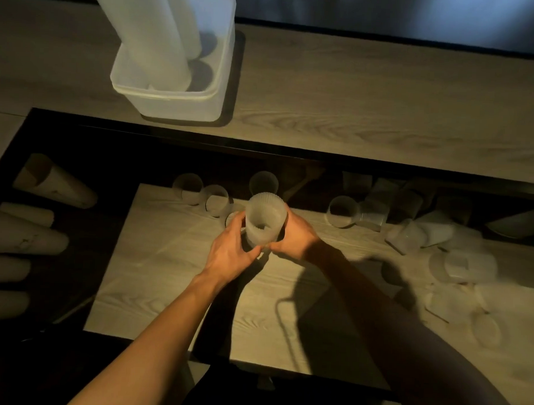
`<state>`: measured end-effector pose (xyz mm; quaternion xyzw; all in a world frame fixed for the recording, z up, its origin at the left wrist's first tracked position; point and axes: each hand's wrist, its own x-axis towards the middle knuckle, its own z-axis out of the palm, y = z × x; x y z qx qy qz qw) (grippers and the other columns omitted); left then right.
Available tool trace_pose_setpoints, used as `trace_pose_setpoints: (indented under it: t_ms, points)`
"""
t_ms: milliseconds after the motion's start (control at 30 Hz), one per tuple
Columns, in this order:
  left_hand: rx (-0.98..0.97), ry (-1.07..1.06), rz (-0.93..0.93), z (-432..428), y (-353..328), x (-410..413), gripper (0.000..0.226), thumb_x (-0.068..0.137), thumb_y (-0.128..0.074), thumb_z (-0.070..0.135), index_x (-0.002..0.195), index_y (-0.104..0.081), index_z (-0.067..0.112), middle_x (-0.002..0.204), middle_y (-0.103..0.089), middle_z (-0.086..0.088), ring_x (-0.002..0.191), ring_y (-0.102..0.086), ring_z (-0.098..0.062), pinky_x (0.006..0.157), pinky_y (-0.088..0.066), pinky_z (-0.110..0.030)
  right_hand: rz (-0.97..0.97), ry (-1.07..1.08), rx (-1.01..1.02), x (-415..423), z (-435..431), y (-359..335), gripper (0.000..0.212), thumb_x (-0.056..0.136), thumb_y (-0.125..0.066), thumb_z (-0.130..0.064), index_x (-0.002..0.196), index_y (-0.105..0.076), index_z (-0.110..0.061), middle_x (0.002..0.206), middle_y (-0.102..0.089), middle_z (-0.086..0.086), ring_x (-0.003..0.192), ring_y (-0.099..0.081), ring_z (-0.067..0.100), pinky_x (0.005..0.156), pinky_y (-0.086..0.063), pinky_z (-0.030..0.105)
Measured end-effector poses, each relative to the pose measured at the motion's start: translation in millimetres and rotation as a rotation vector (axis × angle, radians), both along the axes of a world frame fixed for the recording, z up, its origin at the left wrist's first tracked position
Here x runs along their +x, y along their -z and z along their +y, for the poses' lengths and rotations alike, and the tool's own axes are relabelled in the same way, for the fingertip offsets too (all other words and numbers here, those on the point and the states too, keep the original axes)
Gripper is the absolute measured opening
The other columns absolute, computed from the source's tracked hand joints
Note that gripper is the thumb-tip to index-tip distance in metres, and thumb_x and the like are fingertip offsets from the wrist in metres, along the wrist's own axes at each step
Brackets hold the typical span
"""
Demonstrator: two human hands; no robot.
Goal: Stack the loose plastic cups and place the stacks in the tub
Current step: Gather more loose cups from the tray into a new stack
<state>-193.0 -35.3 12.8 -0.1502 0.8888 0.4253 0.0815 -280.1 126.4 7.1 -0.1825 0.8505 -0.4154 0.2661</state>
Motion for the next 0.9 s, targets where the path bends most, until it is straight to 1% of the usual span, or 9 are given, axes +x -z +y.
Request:
trace_pose_setpoints:
  t_ms: [200, 267, 367, 467, 567, 667, 700, 800, 900]
  points:
    - [-0.047, 0.028, -0.045, 4.4, 16.6, 3.9, 0.08, 0.081, -0.081, 0.032, 0.145, -0.034, 0.024, 0.138, -0.056, 0.001, 0.126, -0.054, -0.016, 0.095, -0.041, -0.023, 0.016, 0.008, -0.014, 14.4, 3.4, 24.8, 0.085, 0.072, -0.087, -0.017, 0.144, -0.041, -0.018, 0.124, -0.062, -0.001, 0.112, -0.06, 0.011, 0.089, -0.047, 0.017]
    - [-0.062, 0.021, -0.027, 3.7, 21.5, 3.2, 0.081, 0.079, -0.084, 0.029, 0.144, -0.036, 0.026, 0.138, -0.055, 0.003, 0.127, -0.053, -0.014, 0.094, -0.039, -0.021, 0.086, 0.034, -0.026, 18.0, 4.8, 33.2, 0.084, 0.071, -0.088, -0.017, 0.142, -0.045, -0.007, 0.125, -0.063, 0.005, 0.112, -0.06, 0.01, 0.093, -0.045, 0.013]
    - [-0.085, 0.023, 0.007, 1.9, 25.6, 2.3, 0.081, 0.078, -0.084, 0.026, 0.144, -0.038, 0.024, 0.138, -0.055, 0.001, 0.129, -0.052, -0.016, 0.099, -0.039, -0.022, 0.152, 0.025, -0.019, 21.0, 3.7, 37.0, 0.087, 0.067, -0.09, -0.021, 0.139, -0.046, 0.004, 0.126, -0.063, 0.014, 0.113, -0.06, 0.016, 0.098, -0.046, 0.015]
    - [-0.084, 0.02, 0.015, 0.2, 24.9, 3.0, 0.08, 0.079, -0.084, 0.026, 0.144, -0.039, 0.021, 0.136, -0.056, -0.001, 0.128, -0.052, -0.017, 0.098, -0.037, -0.021, 0.179, -0.013, 0.009, 23.6, -0.4, 32.1, 0.089, 0.065, -0.092, -0.019, 0.138, -0.047, 0.006, 0.124, -0.064, 0.019, 0.111, -0.064, 0.027, 0.095, -0.055, 0.035]
    - [-0.037, 0.021, 0.024, -3.2, 21.3, 5.8, 0.084, 0.08, -0.083, 0.029, 0.147, -0.033, 0.025, 0.14, -0.053, 0.001, 0.132, -0.049, -0.015, 0.104, -0.04, -0.025, 0.209, 0.006, 0.02, 25.6, -0.7, 23.6, 0.088, 0.067, -0.091, -0.025, 0.139, -0.048, 0.001, 0.124, -0.066, 0.014, 0.11, -0.065, 0.023, 0.093, -0.057, 0.036]
    - [0.044, 0.001, 0.015, -10.1, 11.1, 9.1, 0.093, 0.079, -0.084, 0.032, 0.148, -0.022, 0.034, 0.144, -0.051, 0.002, 0.132, -0.049, -0.014, 0.107, -0.043, -0.031, 0.204, 0.021, 0.015, 25.4, -6.7, 4.9, 0.088, 0.068, -0.092, -0.028, 0.141, -0.047, -0.007, 0.128, -0.061, -0.001, 0.11, -0.055, 0.003, 0.091, -0.045, 0.007]
    - [0.057, -0.009, 0.015, -13.0, 7.7, 10.4, 0.095, 0.079, -0.084, 0.032, 0.149, -0.02, 0.035, 0.144, -0.051, 0.002, 0.132, -0.049, -0.014, 0.106, -0.042, -0.029, 0.19, 0.026, 0.019, 24.2, -9.4, -1.8, 0.088, 0.069, -0.091, -0.028, 0.142, -0.046, -0.012, 0.129, -0.06, -0.003, 0.111, -0.051, 0.0, 0.087, -0.04, 0.003]
    - [0.047, -0.017, 0.068, -25.7, -0.4, 12.5, 0.096, 0.078, -0.085, 0.031, 0.15, -0.022, 0.033, 0.145, -0.049, 0.002, 0.132, -0.049, -0.014, 0.105, -0.043, -0.029, 0.09, 0.036, 0.003, 19.0, -21.2, -16.8, 0.088, 0.069, -0.091, -0.032, 0.143, -0.044, -0.027, 0.133, -0.057, -0.01, 0.116, -0.051, 0.002, 0.092, -0.042, 0.011]
    - [0.007, -0.035, 0.11, -42.2, -7.4, 12.5, 0.093, 0.076, -0.086, 0.033, 0.147, -0.026, 0.033, 0.143, -0.051, 0.002, 0.129, -0.052, -0.014, 0.103, -0.049, -0.034, 0.068, 0.011, -0.016, 15.5, -37.2, -28.6, 0.091, 0.07, -0.09, -0.031, 0.145, -0.04, -0.029, 0.134, -0.053, -0.013, 0.12, -0.05, 0.004, 0.095, -0.041, 0.015]
